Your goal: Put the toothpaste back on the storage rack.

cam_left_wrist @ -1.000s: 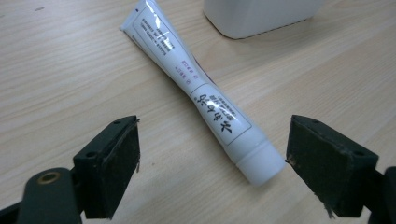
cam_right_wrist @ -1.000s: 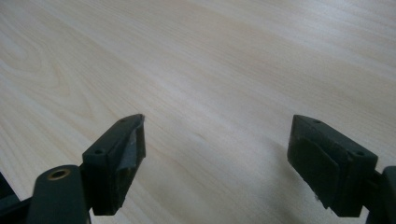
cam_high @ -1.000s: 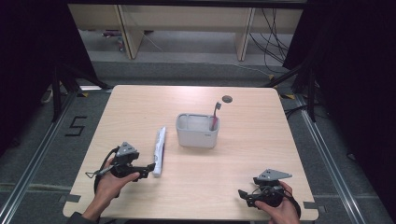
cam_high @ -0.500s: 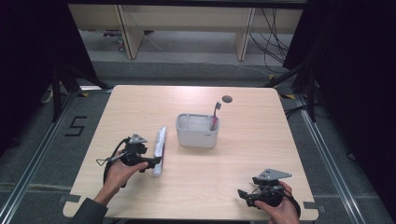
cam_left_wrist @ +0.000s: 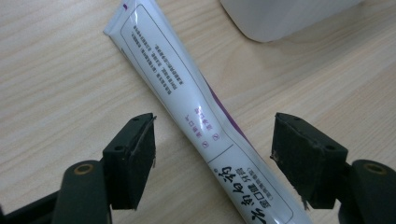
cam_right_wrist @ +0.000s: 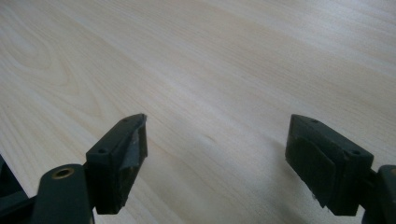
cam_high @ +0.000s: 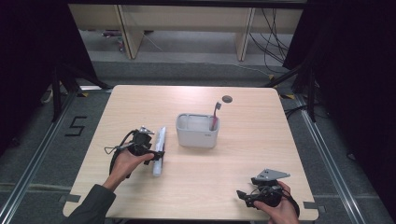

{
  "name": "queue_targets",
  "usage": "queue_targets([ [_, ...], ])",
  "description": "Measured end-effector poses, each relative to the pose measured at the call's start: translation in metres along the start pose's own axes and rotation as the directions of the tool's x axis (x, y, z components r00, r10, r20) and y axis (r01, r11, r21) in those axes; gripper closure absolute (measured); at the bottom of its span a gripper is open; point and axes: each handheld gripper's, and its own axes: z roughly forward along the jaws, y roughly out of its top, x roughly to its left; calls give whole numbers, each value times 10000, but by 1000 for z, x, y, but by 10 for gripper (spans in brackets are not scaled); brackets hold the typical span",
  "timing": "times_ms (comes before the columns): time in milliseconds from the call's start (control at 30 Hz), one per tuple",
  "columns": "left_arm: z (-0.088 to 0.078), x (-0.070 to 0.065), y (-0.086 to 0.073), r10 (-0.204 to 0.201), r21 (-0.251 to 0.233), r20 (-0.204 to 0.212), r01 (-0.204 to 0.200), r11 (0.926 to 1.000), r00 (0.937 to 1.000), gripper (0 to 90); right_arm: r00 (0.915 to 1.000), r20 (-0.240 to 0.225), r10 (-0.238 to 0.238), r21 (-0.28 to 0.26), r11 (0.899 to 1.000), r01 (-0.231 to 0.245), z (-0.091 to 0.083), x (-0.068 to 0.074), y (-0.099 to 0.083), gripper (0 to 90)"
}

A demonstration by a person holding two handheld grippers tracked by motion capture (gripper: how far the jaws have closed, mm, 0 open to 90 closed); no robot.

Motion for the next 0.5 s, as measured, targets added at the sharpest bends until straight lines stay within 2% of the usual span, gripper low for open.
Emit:
queue_targets([
  [100, 2, 0, 3, -30, 121, -38, 30, 9999, 10000, 314, 10000, 23, -6, -25, 10000, 7, 0, 0, 0, 221],
  [133, 3, 0, 4, 2, 142, -69, -1, 9999, 10000, 320, 9997, 39, -221, -178, 9996, 222, 1, -1, 0, 221],
  [200, 5, -1, 7, 90, 259, -203, -85, 9996, 9998, 329, 10000, 8, -65, -108, 9999, 65, 0, 0, 0, 221],
  [267, 5, -1, 9, 115, 447, -313, -101, 9990, 9994, 333, 9999, 24, -169, -136, 9998, 170, 1, -1, 0, 221],
  [367, 8, -1, 13, 92, 674, -278, -73, 9977, 9996, 343, 9998, 14, -196, -127, 9997, 196, 1, -1, 0, 221],
  [400, 10, 0, 15, -75, 805, -147, 87, 9967, 9999, 343, 9998, -1, -184, -127, 9997, 184, 1, -1, 0, 221],
  [500, 13, -1, 17, -93, 1021, -212, 115, 9947, 9997, 349, 9998, 7, -194, -140, 9997, 194, 1, -1, 0, 221],
])
